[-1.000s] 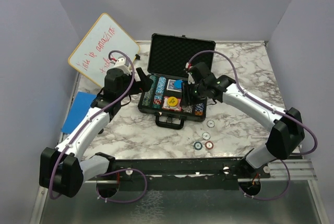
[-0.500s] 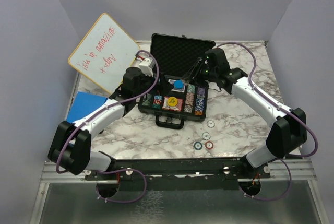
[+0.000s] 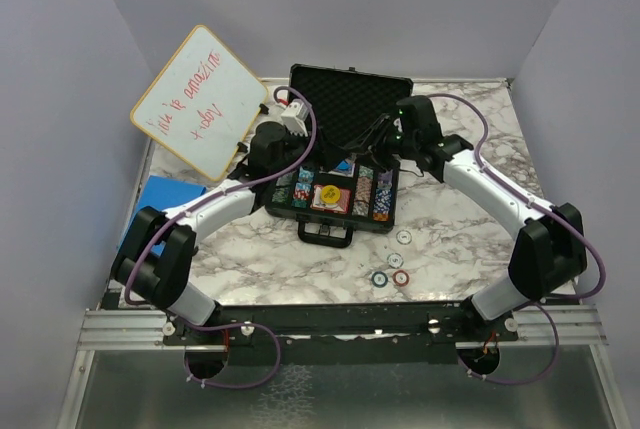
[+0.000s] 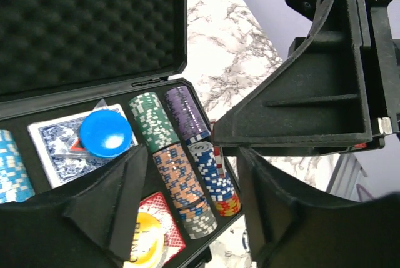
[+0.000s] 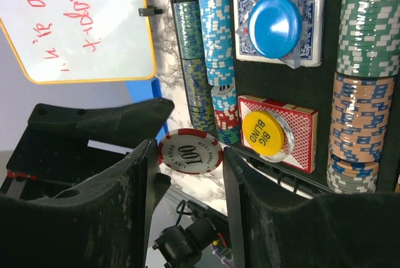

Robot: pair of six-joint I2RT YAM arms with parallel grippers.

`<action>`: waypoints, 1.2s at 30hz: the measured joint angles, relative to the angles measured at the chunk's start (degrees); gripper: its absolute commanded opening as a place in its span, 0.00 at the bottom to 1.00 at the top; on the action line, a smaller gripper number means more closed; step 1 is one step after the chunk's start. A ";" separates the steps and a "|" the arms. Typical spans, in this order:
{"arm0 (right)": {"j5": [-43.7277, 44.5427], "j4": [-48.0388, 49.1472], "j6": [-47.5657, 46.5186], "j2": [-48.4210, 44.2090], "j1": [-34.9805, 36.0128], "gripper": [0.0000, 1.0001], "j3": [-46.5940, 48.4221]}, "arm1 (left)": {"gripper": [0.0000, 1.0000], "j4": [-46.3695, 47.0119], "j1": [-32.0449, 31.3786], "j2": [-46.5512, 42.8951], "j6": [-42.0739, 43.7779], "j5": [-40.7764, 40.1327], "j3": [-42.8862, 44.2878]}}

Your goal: Pack up texas hold em set

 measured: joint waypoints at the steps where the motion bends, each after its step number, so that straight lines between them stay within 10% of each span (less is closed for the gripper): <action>1: -0.24 0.17 0.00 0.09 -0.02 0.47 0.00 | 0.55 0.35 -0.07 0.61 -1.03 0.26 0.31; 11: -1.97 1.73 0.63 2.05 -0.63 0.47 0.00 | 0.25 0.85 -0.24 2.01 -6.58 1.60 1.16; 26: -2.97 2.73 2.95 2.34 -1.16 0.47 0.00 | 0.48 1.53 -0.11 2.51 -8.37 1.62 1.29; 36: -4.31 3.52 2.95 2.34 -1.09 0.47 0.00 | 0.33 1.55 -0.22 2.51 -8.46 1.68 0.37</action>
